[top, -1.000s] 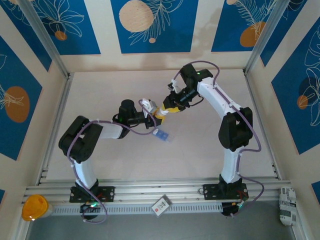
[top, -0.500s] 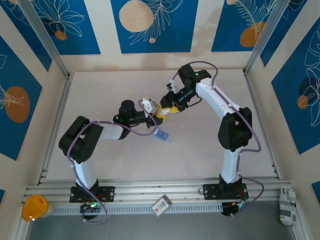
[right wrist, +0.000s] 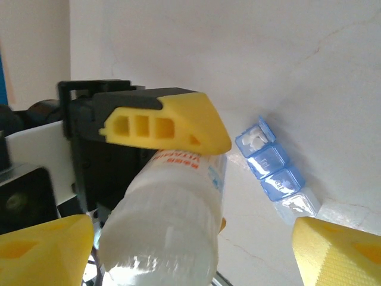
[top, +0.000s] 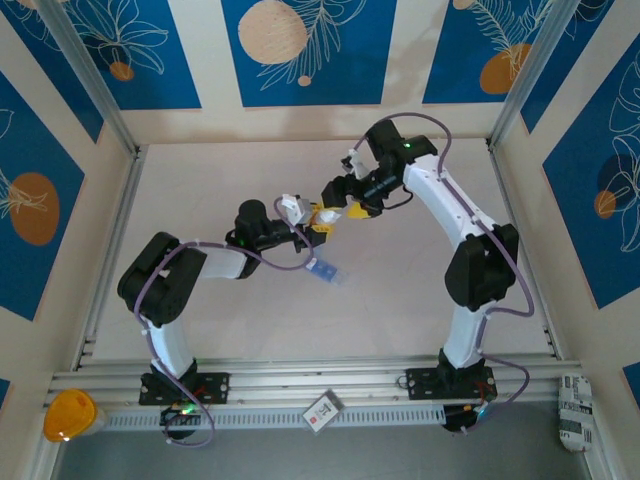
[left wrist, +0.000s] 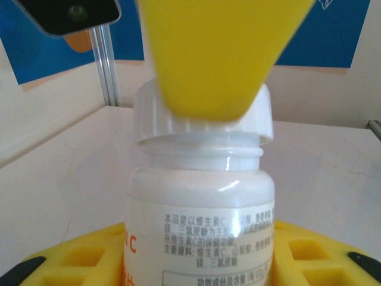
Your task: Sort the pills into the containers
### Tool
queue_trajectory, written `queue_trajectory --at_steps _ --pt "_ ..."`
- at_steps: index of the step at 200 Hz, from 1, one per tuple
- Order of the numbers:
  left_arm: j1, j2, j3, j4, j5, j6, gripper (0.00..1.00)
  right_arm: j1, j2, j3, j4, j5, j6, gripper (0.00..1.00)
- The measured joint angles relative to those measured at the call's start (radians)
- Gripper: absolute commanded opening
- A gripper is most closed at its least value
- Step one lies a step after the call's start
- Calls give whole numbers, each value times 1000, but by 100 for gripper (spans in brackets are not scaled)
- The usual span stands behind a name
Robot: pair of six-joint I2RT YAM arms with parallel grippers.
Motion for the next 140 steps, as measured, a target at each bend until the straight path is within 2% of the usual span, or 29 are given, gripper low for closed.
queue_trajectory --at_steps 40,77,140 --pt "3 18 0 50 2 -43 0 -34 -121 -57 43 -4 18 89" --pt "4 18 0 93 15 -97 0 -53 -212 -181 182 15 72 86" --pt "4 25 0 162 42 -201 0 3 -249 -249 346 102 86 86"
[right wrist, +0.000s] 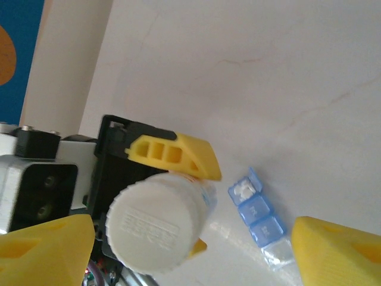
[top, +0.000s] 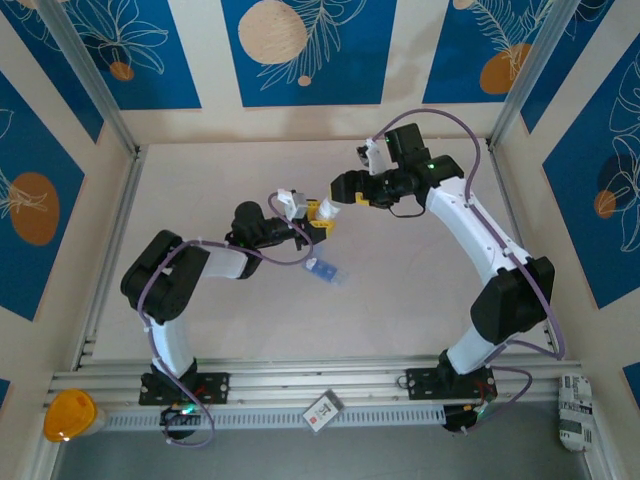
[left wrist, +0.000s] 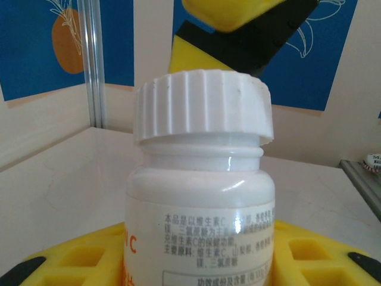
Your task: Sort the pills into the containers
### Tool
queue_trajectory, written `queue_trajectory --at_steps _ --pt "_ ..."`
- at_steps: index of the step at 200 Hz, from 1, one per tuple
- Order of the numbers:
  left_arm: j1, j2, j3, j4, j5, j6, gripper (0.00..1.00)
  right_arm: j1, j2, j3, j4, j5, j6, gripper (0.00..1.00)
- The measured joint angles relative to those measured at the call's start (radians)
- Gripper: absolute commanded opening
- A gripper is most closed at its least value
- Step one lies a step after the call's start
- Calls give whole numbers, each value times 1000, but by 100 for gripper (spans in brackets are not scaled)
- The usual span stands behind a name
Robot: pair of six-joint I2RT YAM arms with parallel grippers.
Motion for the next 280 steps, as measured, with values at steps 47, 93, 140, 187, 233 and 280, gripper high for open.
queue_trajectory --at_steps 47,93,140,187,233,280 --pt "2 6 0 9 8 -30 0 29 -2 0 22 15 -2 79" --pt "2 6 0 10 8 -32 0 51 18 10 16 23 -16 67" --pt "2 6 4 10 8 -32 0 56 22 10 12 23 -19 63" --pt "2 6 5 10 8 -32 0 60 23 10 12 22 -23 59" --pt "2 6 6 10 8 -32 0 65 23 10 11 22 -26 56" --pt "2 6 8 9 8 -32 0 66 23 10 9 21 -27 51"
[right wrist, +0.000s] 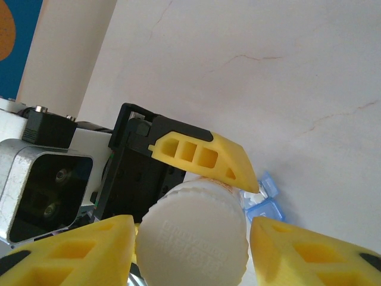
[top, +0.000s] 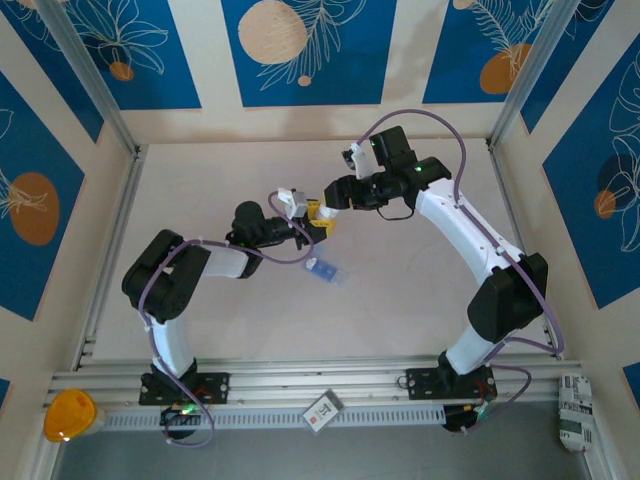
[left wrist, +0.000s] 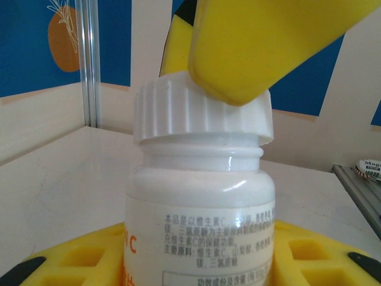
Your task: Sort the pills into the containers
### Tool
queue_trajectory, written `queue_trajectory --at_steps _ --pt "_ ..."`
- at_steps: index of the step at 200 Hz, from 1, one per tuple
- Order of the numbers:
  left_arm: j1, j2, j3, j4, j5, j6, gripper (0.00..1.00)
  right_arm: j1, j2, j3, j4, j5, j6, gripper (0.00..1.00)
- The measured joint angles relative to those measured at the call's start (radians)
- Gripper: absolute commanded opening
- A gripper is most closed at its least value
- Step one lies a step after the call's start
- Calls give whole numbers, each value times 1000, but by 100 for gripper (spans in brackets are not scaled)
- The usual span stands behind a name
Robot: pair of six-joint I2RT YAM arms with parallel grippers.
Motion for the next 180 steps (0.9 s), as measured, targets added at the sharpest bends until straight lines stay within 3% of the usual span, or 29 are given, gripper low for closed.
queue_trajectory --at_steps 55,180 --pt "1 0 0 -6 7 0 0 3 0 0 -12 1 -16 37" --pt "3 0 0 -32 19 3 0 59 30 82 -103 154 -165 36"
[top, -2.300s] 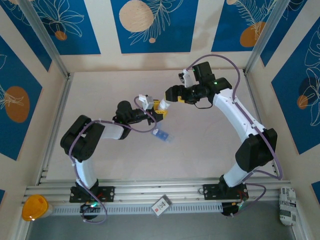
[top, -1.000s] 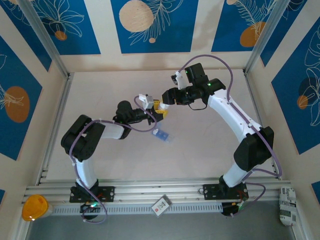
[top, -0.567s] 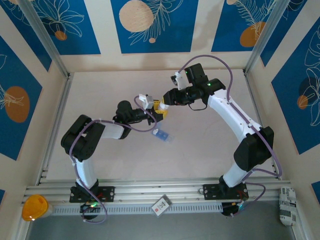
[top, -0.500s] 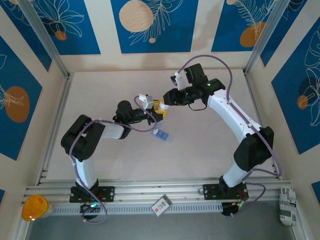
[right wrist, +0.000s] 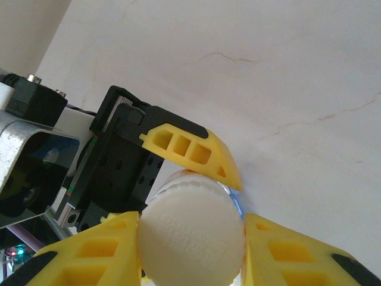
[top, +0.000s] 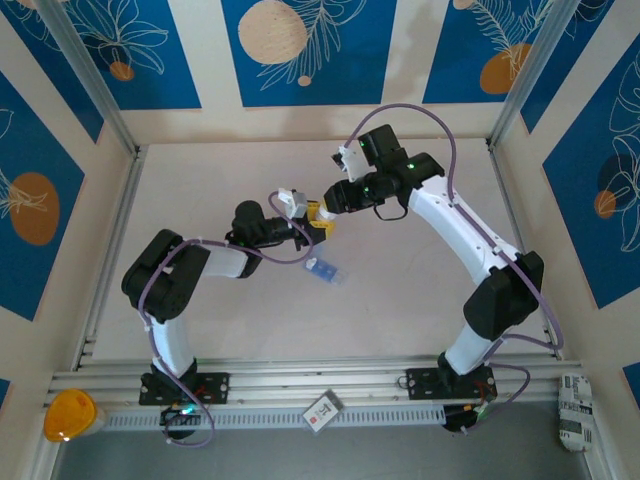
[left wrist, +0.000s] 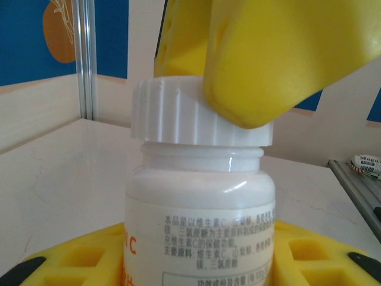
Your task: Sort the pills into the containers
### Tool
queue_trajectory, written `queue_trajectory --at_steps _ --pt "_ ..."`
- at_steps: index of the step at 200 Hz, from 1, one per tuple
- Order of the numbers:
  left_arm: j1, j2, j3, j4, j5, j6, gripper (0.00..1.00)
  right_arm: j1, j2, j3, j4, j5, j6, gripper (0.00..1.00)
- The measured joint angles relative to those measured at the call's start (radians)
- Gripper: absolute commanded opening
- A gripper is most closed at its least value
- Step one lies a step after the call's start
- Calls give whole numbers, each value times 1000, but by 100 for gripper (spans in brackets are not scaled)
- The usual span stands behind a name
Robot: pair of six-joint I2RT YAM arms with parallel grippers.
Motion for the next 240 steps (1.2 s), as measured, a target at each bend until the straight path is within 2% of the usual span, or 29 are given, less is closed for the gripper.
queue_trajectory --at_steps 29,92,171,206,240 --pt "0 0 0 -10 0 0 0 -2 4 -9 10 -5 15 36" --pt "5 6 0 -48 3 -4 0 -44 4 -90 96 -113 123 36" --pt "6 5 0 -69 -2 12 0 -40 6 -91 92 -96 174 36" --pt "-6 -9 -12 -113 -76 67 0 -28 17 -102 117 -53 258 35" --pt "-31 -41 -43 -161 -204 137 0 -9 17 -138 168 -2 359 36"
